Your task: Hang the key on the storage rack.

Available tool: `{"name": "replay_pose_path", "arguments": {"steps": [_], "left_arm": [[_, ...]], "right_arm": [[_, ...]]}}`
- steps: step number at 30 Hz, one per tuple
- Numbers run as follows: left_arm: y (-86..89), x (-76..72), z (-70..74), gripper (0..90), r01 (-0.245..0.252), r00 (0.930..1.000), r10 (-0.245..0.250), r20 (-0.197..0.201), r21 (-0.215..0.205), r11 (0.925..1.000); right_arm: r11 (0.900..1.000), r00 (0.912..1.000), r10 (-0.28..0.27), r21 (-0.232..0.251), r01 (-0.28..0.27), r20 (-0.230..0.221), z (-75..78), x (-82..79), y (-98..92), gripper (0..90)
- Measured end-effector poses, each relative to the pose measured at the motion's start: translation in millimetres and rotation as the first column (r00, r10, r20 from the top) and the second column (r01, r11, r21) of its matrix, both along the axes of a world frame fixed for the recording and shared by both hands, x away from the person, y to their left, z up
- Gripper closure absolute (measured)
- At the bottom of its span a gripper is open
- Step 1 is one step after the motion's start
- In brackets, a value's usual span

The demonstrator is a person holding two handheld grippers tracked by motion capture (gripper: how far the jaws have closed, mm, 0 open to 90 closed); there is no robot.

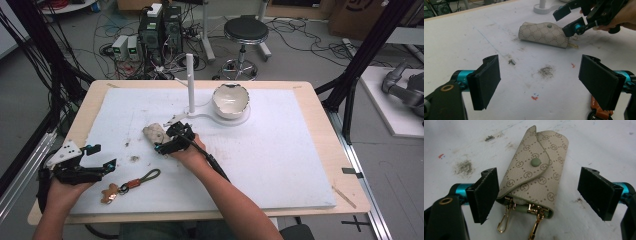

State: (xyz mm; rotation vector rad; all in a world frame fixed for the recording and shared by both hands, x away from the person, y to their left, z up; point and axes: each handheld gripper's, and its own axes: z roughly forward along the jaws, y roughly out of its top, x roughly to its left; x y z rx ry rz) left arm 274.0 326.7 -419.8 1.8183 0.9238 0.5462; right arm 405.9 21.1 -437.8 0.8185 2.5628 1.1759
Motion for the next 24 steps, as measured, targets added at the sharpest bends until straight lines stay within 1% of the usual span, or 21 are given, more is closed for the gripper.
{"name": "replay_pose_path", "arguments": {"steps": [7,8,9,10,12,13,15,16,17,18,19,20,21,24], "left_arm": [[2.0,-0.6,0.0,17.6,-0.004,1.0000,0.004,-0.001,-0.001,1.0000],[2.1,-0.7,-0.1,17.6,-0.005,1.0000,0.005,0.000,-0.002,1.0000],[2.2,-0.7,-0.1,17.6,-0.005,1.0000,0.005,-0.001,-0.002,1.0000],[2.6,-0.8,-0.1,17.6,-0.004,1.0000,0.004,-0.002,0.001,1.0000],[2.8,-1.0,-0.2,17.6,-0.005,1.0000,0.005,-0.003,0.002,1.0000],[2.9,-1.1,-0.2,17.6,-0.006,1.0000,0.006,-0.003,0.002,1.0000],[2.9,-1.2,-0.3,17.6,-0.006,1.0000,0.006,-0.003,0.002,1.0000],[2.8,-1.2,-0.4,17.6,-0.006,1.0000,0.006,-0.003,0.003,1.0000],[2.6,-1.2,-0.4,17.6,-0.007,1.0000,0.007,-0.004,0.001,1.0000],[2.5,-1.3,-0.4,17.6,-0.007,1.0000,0.007,-0.004,0.002,1.0000],[2.4,-1.4,-0.4,17.6,-0.006,1.0000,0.006,-0.004,0.002,1.0000],[2.4,-1.5,-0.4,17.6,-0.006,1.0000,0.006,-0.004,0.003,1.0000],[2.4,-1.6,-0.4,17.6,-0.007,1.0000,0.007,-0.004,0.003,1.0000],[2.8,-2.2,-0.4,17.6,-0.007,1.0000,0.007,-0.004,0.005,1.0000]], "right_arm": [[1.000,0.9999,-0.005,-0.022,0.005,-0.009,-6.3,1.4,11.1,17.7],[1.000,1.0000,0.003,-0.031,-0.003,-0.003,-7.8,2.0,12.0,17.7],[0.999,0.9998,-0.008,-0.032,0.008,-0.016,-9.2,0.8,14.5,17.7],[0.999,0.9999,0.002,-0.047,-0.002,-0.013,-10.5,1.1,14.9,17.7],[0.997,0.9997,0.002,-0.073,-0.004,-0.023,-14.6,0.6,18.4,17.7],[0.996,0.9999,0.004,-0.090,-0.005,-0.012,-14.9,0.3,19.7,17.8],[0.994,1.0000,0.005,-0.109,-0.005,-0.001,-15.4,-0.3,21.5,18.2],[0.994,1.0000,-0.002,-0.109,0.002,-0.006,-15.4,-1.4,22.3,18.8],[0.994,1.0000,0.003,-0.109,-0.003,0.001,-15.4,-0.3,21.5,20.3],[0.995,0.9999,-0.007,-0.102,0.006,-0.010,-15.0,-0.5,20.9,22.4],[0.995,0.9999,-0.012,-0.100,0.011,-0.011,-14.6,-0.1,19.8,26.1],[0.995,0.9997,-0.019,-0.100,0.018,-0.013,-13.6,-0.1,18.8,31.5],[0.995,0.9996,-0.026,-0.100,0.024,-0.015,-12.6,0.0,17.5,33.3],[0.996,0.9994,-0.018,-0.089,0.015,-0.028,-12.0,1.9,15.2,35.6]]}}
